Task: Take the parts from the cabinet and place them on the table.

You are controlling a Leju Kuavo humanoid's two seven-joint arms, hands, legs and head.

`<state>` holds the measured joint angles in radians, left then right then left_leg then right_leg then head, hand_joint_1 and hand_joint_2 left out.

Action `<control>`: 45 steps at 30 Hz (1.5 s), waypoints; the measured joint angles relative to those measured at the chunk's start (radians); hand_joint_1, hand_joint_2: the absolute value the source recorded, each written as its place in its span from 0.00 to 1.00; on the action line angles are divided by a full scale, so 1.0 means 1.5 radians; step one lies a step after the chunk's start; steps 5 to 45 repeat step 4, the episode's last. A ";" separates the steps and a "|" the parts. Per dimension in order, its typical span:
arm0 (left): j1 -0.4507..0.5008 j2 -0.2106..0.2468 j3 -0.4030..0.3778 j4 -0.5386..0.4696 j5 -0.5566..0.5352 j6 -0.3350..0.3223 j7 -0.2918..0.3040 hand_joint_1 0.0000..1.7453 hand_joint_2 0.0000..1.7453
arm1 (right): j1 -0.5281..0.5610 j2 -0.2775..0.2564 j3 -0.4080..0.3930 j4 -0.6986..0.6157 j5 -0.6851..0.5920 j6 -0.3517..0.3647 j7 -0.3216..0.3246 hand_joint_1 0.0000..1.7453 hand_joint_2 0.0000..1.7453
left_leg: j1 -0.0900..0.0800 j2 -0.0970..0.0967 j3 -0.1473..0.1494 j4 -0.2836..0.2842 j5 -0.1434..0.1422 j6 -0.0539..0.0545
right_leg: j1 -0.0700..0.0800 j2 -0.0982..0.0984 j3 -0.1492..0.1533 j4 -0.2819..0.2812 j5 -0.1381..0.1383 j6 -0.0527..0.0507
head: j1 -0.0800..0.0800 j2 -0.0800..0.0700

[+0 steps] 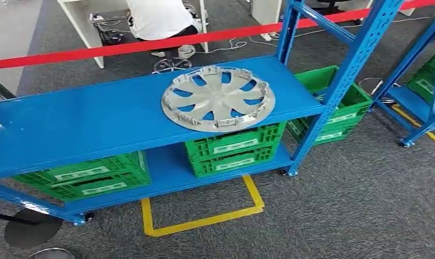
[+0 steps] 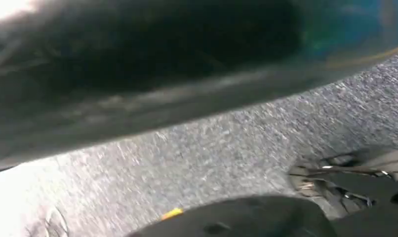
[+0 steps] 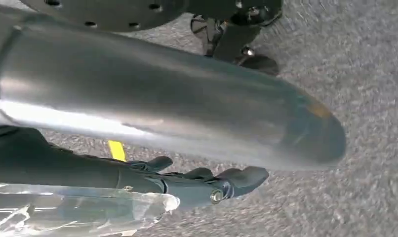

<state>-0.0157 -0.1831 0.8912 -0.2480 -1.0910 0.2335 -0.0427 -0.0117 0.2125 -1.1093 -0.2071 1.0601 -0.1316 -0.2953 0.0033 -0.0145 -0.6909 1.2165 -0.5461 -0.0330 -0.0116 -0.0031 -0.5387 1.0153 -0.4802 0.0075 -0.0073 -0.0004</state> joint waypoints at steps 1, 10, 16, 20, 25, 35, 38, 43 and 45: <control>0.000 -0.001 0.000 0.001 0.000 0.000 0.000 0.00 0.00 | 0.000 0.000 0.000 0.000 0.000 0.000 0.000 0.00 0.00 | 0.000 0.001 -0.021 0.043 -0.014 -0.001 | 0.001 -0.009 0.000 0.000 -0.001 -0.001 | 0.000 0.000; 0.003 -0.002 0.000 0.001 0.000 0.000 0.000 0.00 0.00 | -0.002 0.000 0.000 0.000 0.000 0.000 0.000 0.00 0.00 | 0.000 0.004 0.003 0.000 0.031 0.003 | 0.003 -0.032 0.002 0.000 -0.002 -0.001 | 0.000 0.000; 0.003 -0.002 0.000 0.001 0.000 0.000 0.000 0.00 0.00 | -0.002 0.000 0.000 0.000 0.000 0.000 0.000 0.00 0.00 | 0.000 0.004 0.003 0.000 0.031 0.003 | 0.003 -0.032 0.002 0.000 -0.002 -0.001 | 0.000 0.000; 0.003 -0.002 0.000 0.001 0.000 0.000 0.000 0.00 0.00 | -0.002 0.000 0.000 0.000 0.000 0.000 0.000 0.00 0.00 | 0.000 0.004 0.003 0.000 0.031 0.003 | 0.003 -0.032 0.002 0.000 -0.002 -0.001 | 0.000 0.000; 0.003 -0.002 0.000 0.001 0.000 0.000 0.000 0.00 0.00 | -0.002 0.000 0.000 0.000 0.000 0.000 0.000 0.00 0.00 | 0.000 0.004 0.003 0.000 0.031 0.003 | 0.003 -0.032 0.002 0.000 -0.002 -0.001 | 0.000 0.000; 0.003 -0.002 0.000 0.001 0.000 0.000 0.000 0.00 0.00 | -0.002 0.000 0.000 0.000 0.000 0.000 0.000 0.00 0.00 | 0.000 0.004 0.003 0.000 0.031 0.003 | 0.003 -0.032 0.002 0.000 -0.002 -0.001 | 0.000 0.000; 0.003 -0.002 0.000 0.001 0.000 0.000 0.000 0.00 0.00 | -0.002 0.000 0.000 0.000 0.000 0.000 0.000 0.00 0.00 | 0.000 0.004 0.003 0.000 0.031 0.003 | 0.003 -0.032 0.002 0.000 -0.002 -0.001 | 0.000 0.000; 0.003 -0.002 0.000 0.001 0.000 0.000 0.000 0.00 0.00 | -0.002 0.000 0.000 0.000 0.000 0.000 0.000 0.00 0.00 | 0.000 0.004 0.003 0.000 0.031 0.003 | 0.003 -0.032 0.002 0.000 -0.002 -0.001 | 0.000 0.000; 0.003 -0.002 0.000 0.001 0.000 0.000 0.000 0.00 0.00 | -0.002 0.000 0.000 0.000 0.000 0.000 0.000 0.00 0.00 | 0.000 0.004 0.003 0.000 0.031 0.003 | 0.003 -0.032 0.002 0.000 -0.002 -0.001 | 0.000 0.000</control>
